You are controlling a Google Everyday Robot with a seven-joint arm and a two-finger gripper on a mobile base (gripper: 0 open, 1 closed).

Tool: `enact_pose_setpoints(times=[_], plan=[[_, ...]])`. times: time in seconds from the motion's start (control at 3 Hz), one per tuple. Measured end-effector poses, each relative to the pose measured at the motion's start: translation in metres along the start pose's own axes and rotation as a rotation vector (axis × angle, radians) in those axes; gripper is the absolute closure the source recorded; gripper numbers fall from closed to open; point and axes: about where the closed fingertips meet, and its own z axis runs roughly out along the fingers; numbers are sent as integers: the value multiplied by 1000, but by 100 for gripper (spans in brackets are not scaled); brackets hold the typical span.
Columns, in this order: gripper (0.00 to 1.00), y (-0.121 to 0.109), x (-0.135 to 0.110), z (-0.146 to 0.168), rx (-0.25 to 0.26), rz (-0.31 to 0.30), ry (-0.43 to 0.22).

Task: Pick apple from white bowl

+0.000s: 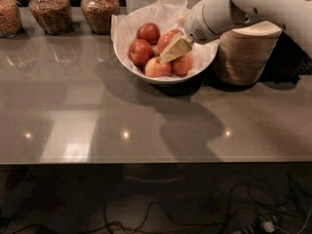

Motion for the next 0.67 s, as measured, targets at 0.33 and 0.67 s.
enact_pose_setpoints(times=[0.33,0.67], plan=[[32,3,-2,13,-22,3,0],[38,6,-3,22,-42,7,6]])
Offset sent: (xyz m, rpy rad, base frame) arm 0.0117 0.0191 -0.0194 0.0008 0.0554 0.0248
